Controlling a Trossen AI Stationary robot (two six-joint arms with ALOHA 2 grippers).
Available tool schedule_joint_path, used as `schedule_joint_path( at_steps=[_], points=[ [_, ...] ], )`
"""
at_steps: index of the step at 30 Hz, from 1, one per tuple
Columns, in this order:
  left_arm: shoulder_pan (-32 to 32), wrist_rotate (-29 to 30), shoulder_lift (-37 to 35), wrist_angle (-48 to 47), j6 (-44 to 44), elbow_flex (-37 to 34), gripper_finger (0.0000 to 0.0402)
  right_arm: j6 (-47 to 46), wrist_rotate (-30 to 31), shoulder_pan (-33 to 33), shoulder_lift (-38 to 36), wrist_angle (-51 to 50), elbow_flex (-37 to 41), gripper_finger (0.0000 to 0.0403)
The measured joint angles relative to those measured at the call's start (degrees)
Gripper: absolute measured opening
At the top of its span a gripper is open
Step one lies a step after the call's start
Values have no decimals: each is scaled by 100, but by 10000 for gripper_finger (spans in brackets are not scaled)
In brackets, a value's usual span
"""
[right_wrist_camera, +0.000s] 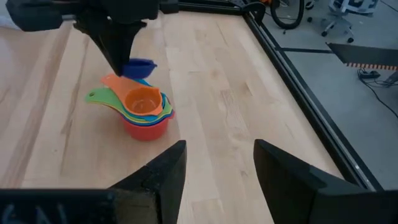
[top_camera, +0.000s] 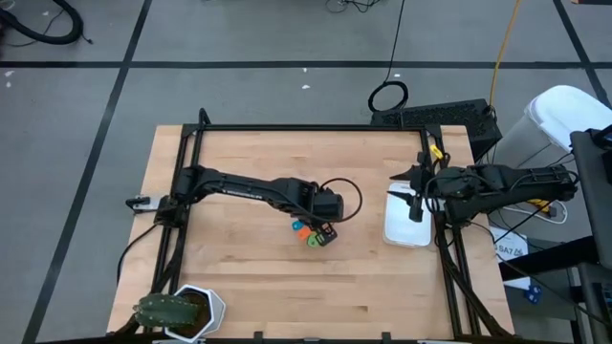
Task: Nest measuring cups in basket
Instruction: Stack the dark blue measuring cup on top of the orange measuring cup
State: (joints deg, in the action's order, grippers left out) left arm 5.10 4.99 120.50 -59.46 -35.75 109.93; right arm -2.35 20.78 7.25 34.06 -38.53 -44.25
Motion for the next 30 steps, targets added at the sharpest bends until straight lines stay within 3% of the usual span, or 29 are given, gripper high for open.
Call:
schedule_joint_path(
  at_steps=[21, 30],
  points=[
    [-89, -22, 29, 419, 245, 2, 26, -150, -94, 0, 7, -78, 0, 178],
    [-89, -27, 29, 406, 256, 2, 87, -192, -162, 0, 9, -85, 0, 178]
  ],
)
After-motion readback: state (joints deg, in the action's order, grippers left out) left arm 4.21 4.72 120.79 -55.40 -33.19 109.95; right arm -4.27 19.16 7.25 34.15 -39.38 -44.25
